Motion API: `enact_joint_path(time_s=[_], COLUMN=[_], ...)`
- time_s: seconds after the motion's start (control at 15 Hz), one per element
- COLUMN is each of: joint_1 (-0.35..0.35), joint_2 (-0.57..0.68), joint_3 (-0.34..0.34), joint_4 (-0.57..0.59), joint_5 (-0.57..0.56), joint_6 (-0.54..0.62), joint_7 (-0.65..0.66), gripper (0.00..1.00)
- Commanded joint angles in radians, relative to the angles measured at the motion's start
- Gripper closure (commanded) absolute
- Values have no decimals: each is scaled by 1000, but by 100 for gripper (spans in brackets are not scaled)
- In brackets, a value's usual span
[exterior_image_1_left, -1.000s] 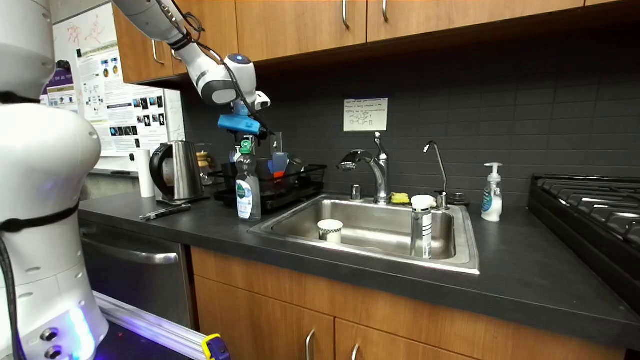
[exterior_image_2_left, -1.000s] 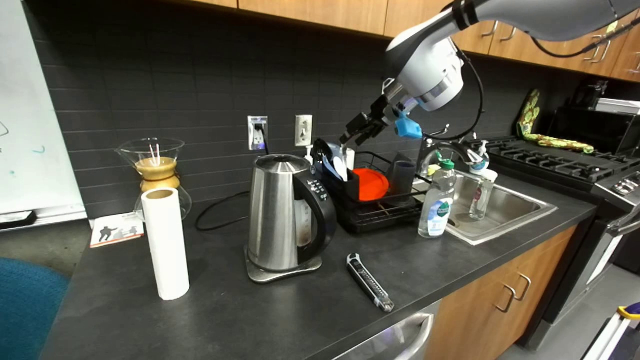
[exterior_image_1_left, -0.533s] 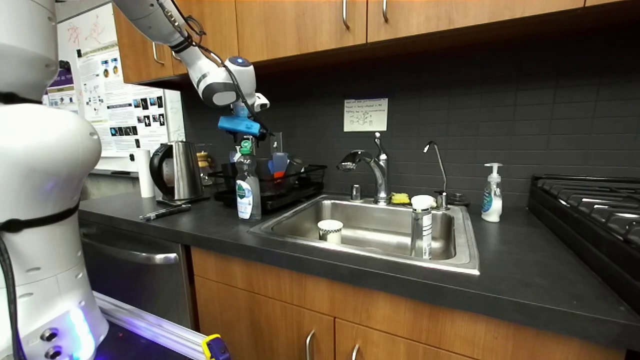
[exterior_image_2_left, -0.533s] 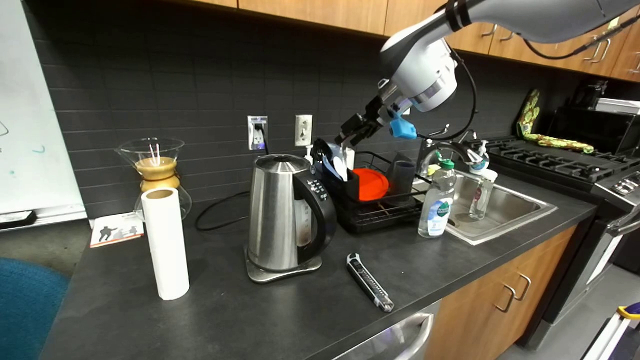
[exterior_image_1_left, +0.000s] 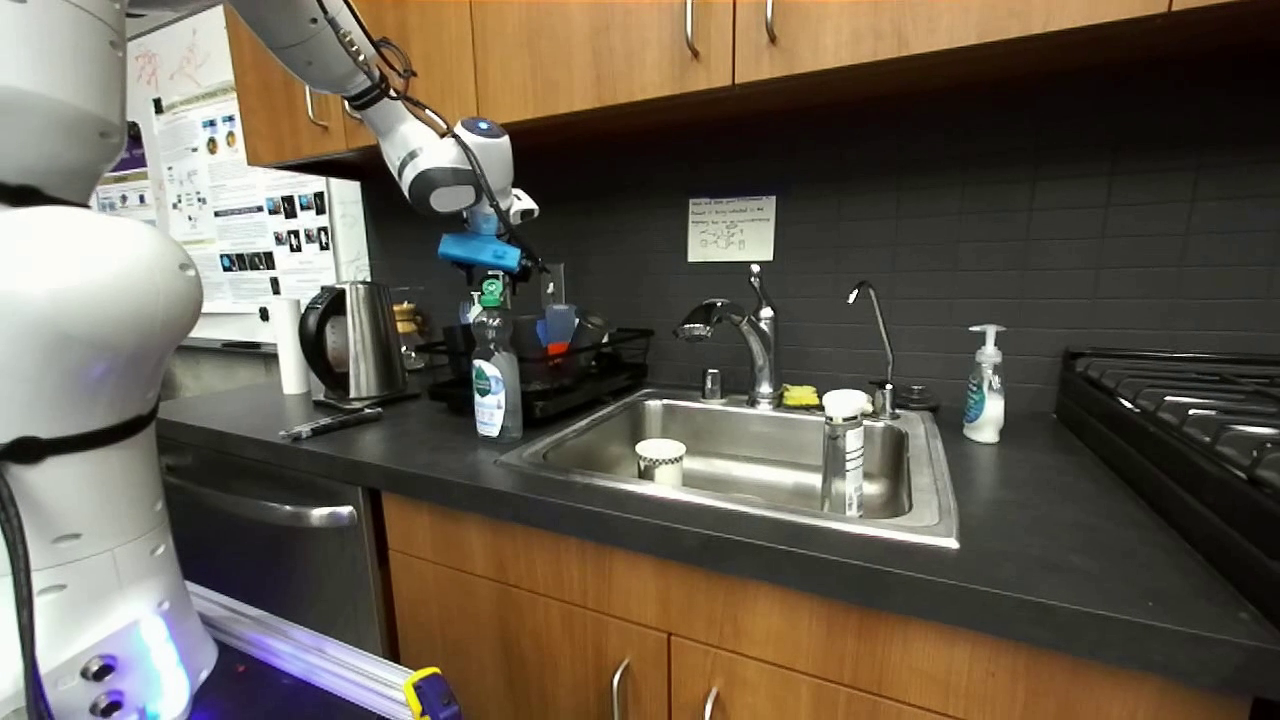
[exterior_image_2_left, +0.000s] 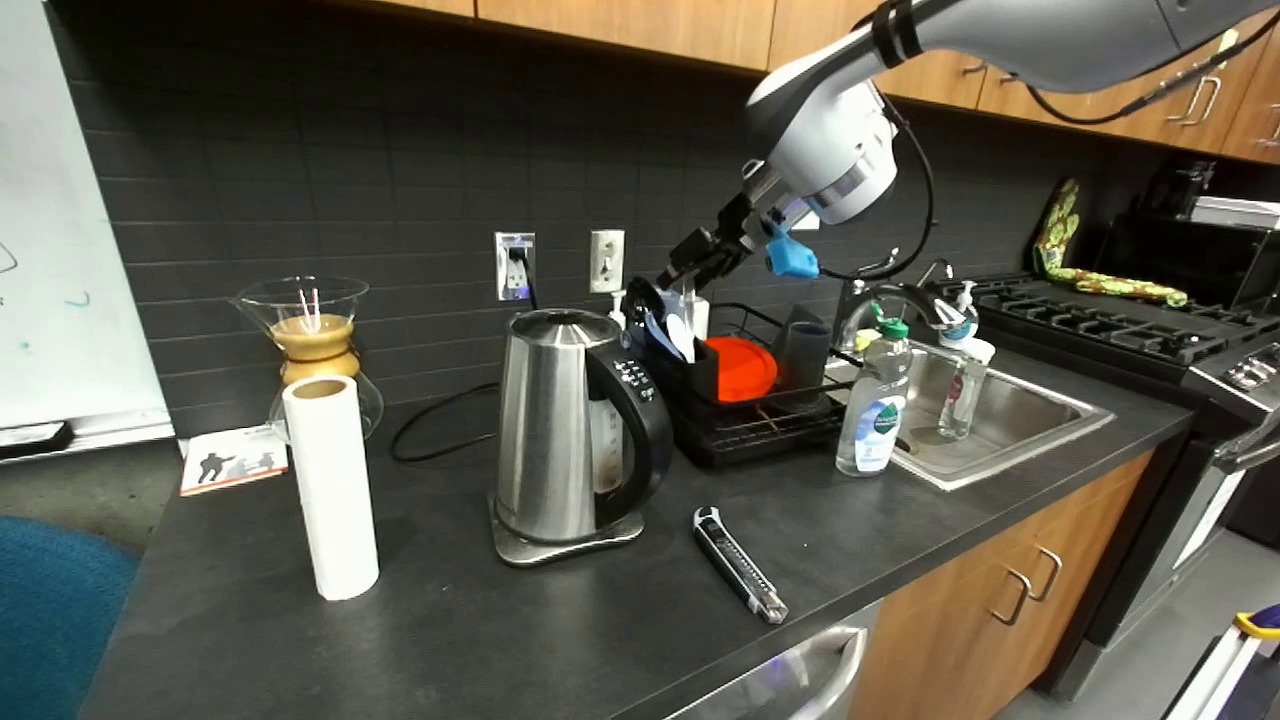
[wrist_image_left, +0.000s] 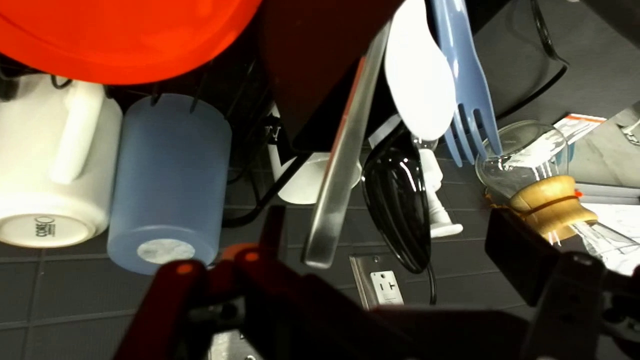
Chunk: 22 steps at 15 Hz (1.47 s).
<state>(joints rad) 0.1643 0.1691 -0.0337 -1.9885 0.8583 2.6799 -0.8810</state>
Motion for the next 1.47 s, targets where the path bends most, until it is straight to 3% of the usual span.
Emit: enact_joint_path(time_s=[0.0, 0.2, 0.27, 0.4, 1.0, 1.4], joint_1=[-5, -6, -6, -6, -16, -11], joint_2=[27, 32, 31, 31, 11, -36], joint_3=[7, 8, 7, 4, 1, 6], joint_4=[43, 51, 51, 46, 17, -30], joint_5=[11, 11, 9, 1, 11, 22], joint_6=[-29, -43, -44, -48, -43, -13], joint_7=[-22, -19, -17, -6, -11, -23], gripper=[0, 0, 25, 31, 100, 99])
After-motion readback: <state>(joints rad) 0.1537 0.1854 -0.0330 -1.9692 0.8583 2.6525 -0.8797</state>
